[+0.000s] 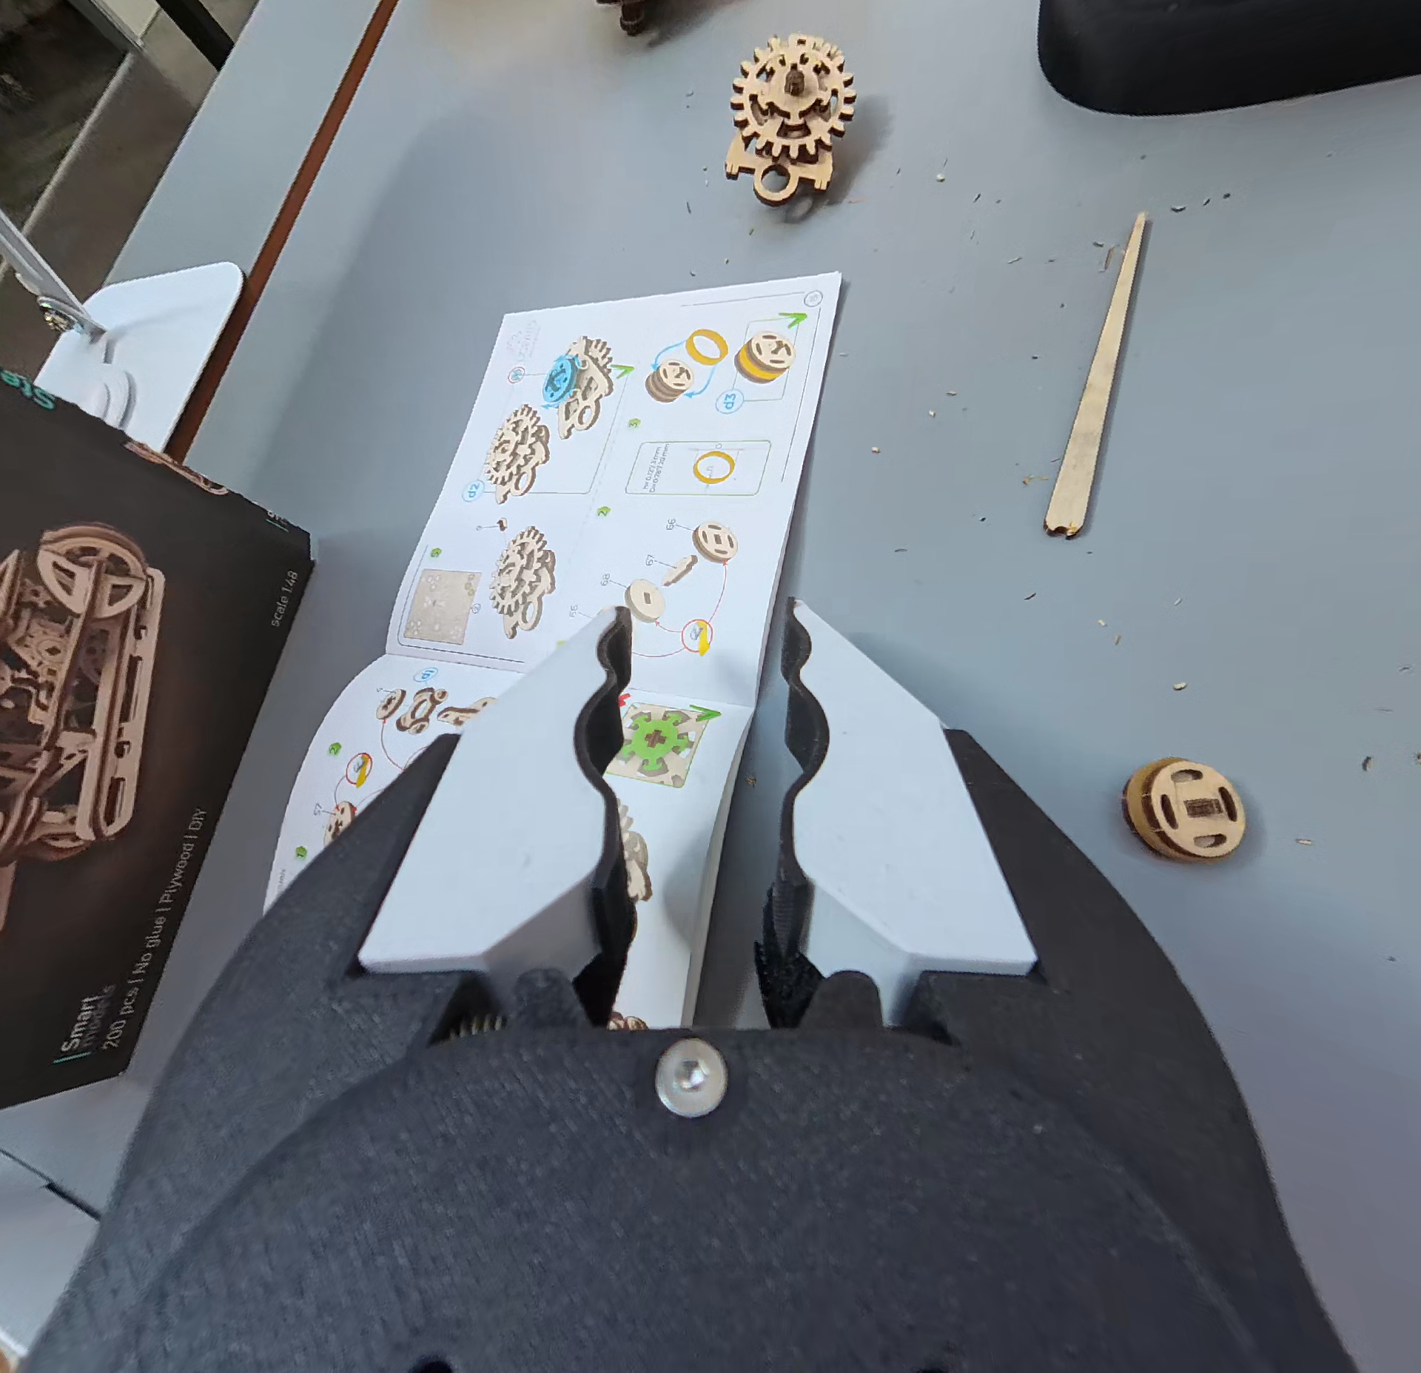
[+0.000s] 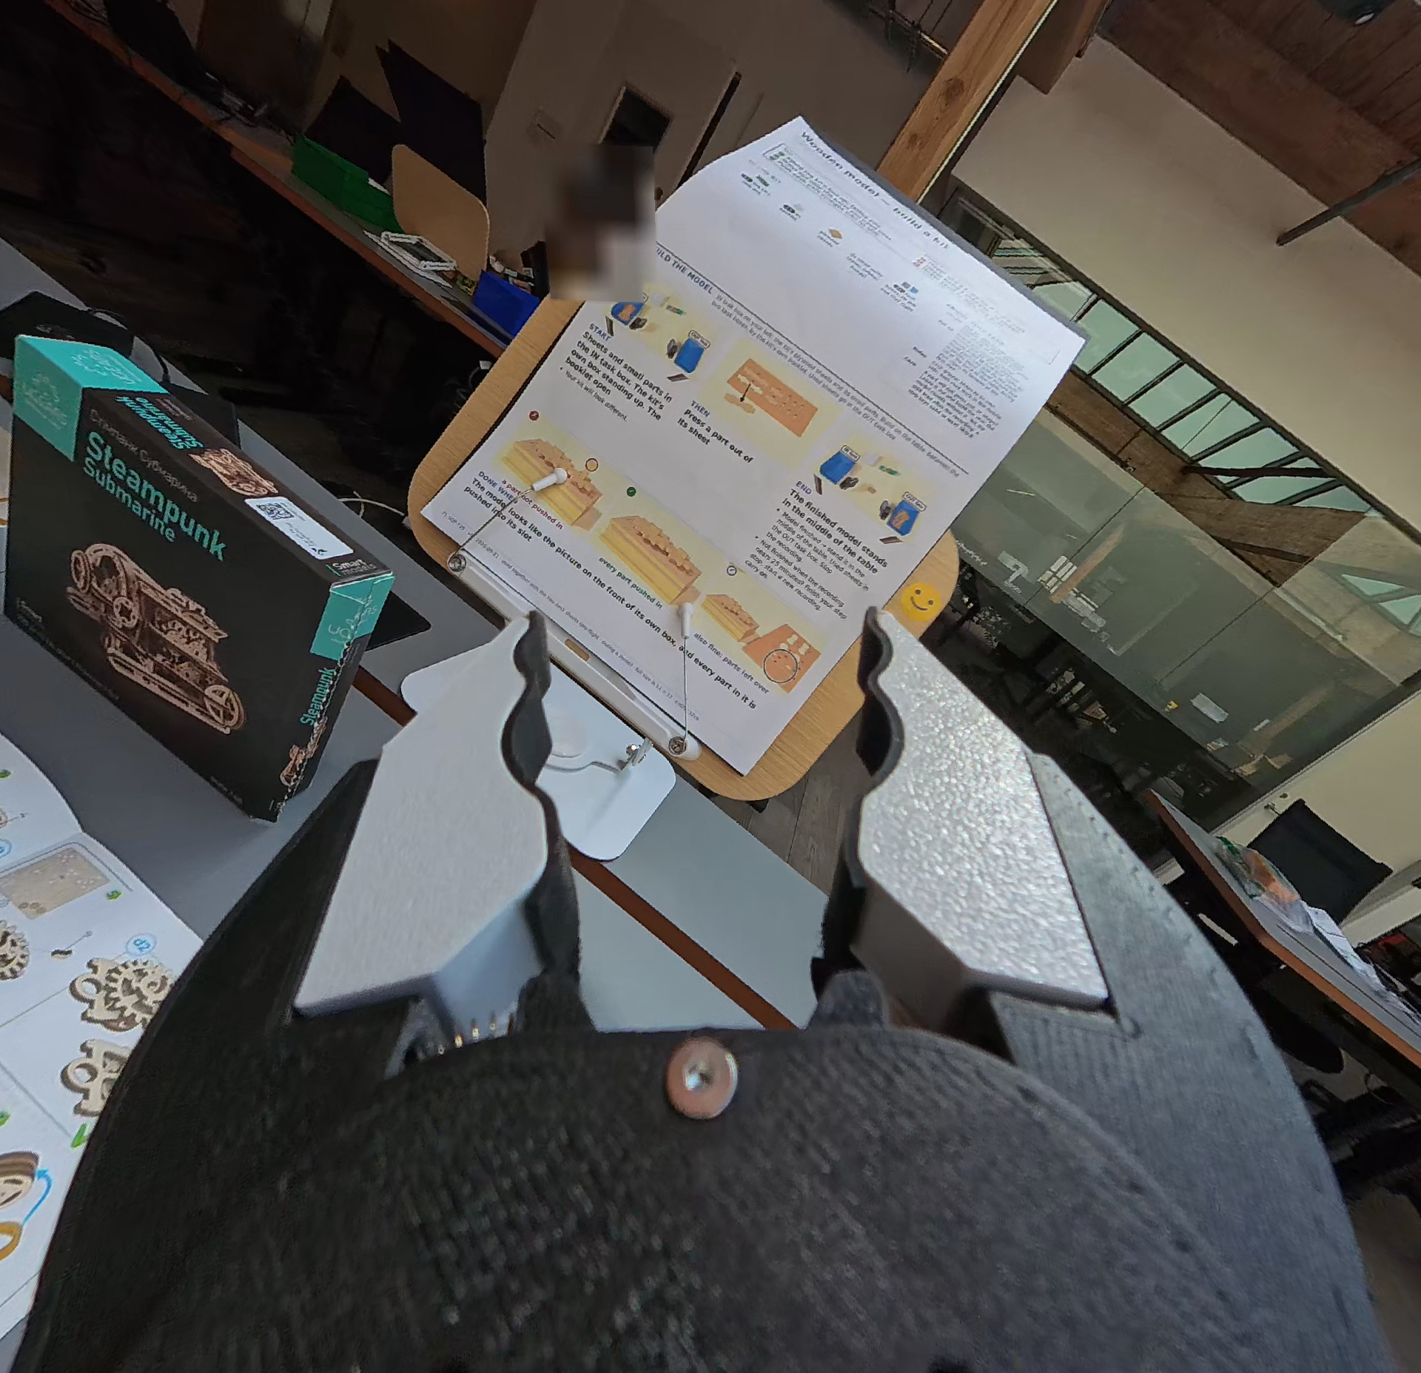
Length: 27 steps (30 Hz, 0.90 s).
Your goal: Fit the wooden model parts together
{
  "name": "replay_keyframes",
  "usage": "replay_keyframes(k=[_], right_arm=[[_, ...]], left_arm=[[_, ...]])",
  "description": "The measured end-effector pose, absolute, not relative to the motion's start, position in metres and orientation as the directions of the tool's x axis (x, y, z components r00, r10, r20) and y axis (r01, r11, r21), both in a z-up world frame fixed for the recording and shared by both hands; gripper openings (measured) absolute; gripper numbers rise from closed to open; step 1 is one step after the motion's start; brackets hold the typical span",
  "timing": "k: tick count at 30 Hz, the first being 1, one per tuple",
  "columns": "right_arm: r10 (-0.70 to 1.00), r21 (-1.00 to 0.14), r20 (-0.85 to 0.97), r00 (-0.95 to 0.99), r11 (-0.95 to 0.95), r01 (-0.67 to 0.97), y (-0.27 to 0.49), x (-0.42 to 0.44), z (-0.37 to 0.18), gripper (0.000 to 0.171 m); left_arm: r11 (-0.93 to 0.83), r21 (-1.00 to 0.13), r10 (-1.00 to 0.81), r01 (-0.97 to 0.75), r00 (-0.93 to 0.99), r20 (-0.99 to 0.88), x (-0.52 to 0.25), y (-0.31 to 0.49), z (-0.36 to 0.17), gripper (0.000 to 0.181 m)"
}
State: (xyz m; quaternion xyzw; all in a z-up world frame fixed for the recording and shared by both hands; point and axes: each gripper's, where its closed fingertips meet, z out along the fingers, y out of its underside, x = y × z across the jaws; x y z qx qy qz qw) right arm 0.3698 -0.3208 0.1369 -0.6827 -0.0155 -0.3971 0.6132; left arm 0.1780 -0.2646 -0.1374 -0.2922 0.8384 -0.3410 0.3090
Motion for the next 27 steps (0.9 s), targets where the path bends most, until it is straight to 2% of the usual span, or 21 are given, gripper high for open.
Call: replay_keyframes(k=[5,8,17,21,27], right_arm=[[-0.423,-0.817,0.577,0.699,-0.291,0.498,-0.312,0.371,0.123,0.081],[-0.41,-0.813,0.582,0.702,-0.312,0.491,-0.309,0.373,0.117,0.081],[-0.397,-0.817,0.575,0.715,-0.327,0.475,-0.306,0.377,0.11,0.08],[-0.389,-0.813,0.579,0.716,-0.334,0.476,-0.306,0.376,0.108,0.081],[-0.386,-0.814,0.578,0.719,-0.335,0.475,-0.305,0.376,0.107,0.081]], left_arm=[[0.683,-0.678,-0.626,-0.271,-0.695,-0.353,0.188,-0.274,-0.146,0.032],[0.66,-0.678,-0.633,-0.325,-0.727,-0.267,0.186,-0.277,-0.151,0.03],[0.619,-0.714,-0.686,-0.327,-0.668,-0.289,0.193,-0.265,-0.146,0.029],[0.598,-0.728,-0.685,-0.335,-0.685,-0.248,0.188,-0.27,-0.149,0.042],[0.618,-0.707,-0.696,-0.345,-0.658,-0.288,0.192,-0.266,-0.152,0.039]])
